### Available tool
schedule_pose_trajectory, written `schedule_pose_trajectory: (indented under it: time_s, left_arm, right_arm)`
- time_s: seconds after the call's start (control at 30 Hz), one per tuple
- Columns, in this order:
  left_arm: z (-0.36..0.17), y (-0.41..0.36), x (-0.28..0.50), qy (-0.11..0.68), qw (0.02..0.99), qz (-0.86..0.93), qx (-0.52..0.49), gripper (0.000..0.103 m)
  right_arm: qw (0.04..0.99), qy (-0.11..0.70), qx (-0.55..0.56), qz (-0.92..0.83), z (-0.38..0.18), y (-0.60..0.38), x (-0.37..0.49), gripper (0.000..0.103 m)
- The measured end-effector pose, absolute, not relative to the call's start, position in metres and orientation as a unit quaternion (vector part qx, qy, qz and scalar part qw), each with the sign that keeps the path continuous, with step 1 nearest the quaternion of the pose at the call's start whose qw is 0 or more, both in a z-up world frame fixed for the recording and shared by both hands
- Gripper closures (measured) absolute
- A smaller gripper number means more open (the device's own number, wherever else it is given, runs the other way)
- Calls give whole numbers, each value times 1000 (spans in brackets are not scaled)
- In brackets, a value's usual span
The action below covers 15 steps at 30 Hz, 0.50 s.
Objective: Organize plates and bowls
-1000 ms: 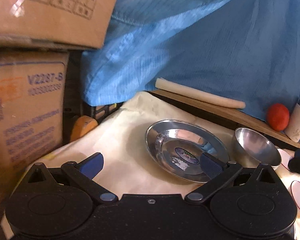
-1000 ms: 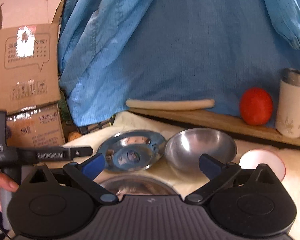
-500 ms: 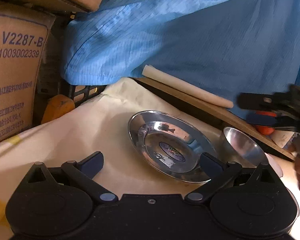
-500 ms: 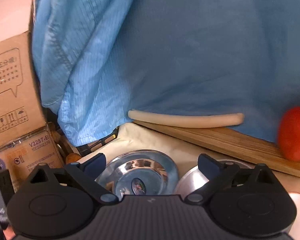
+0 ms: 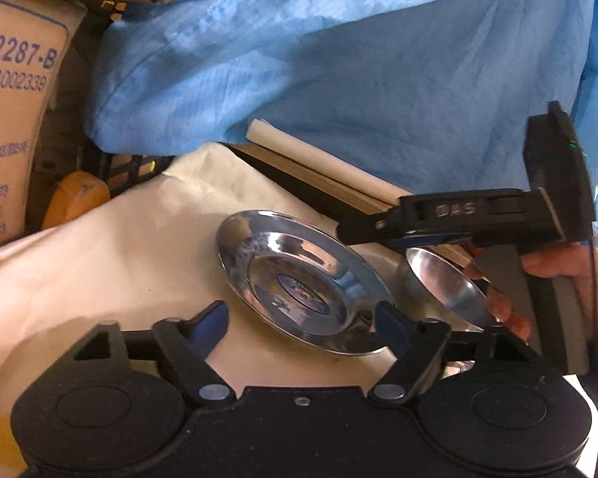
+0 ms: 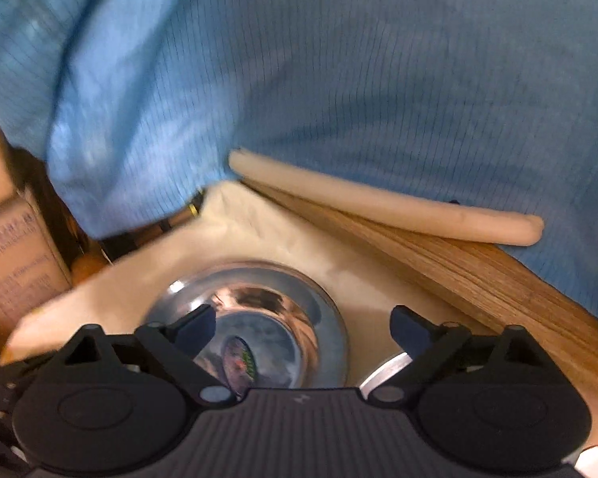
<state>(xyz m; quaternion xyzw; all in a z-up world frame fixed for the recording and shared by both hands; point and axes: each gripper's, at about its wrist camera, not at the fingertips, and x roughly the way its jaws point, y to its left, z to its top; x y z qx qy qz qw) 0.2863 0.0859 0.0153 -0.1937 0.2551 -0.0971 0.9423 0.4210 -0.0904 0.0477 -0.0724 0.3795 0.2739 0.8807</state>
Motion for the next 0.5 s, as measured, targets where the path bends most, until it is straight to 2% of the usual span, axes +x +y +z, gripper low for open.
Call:
schedule_pose_trajectory:
  time_s: [0.3, 0.5]
  left_arm:
    - [10, 82, 290, 273, 937, -91, -198, 56]
    - [9, 80, 293, 280, 936, -83, -198, 63]
  right_arm:
    - [872, 395, -134, 256, 38, -74, 424, 24]
    - [866, 405, -162, 244, 31, -65, 431, 37]
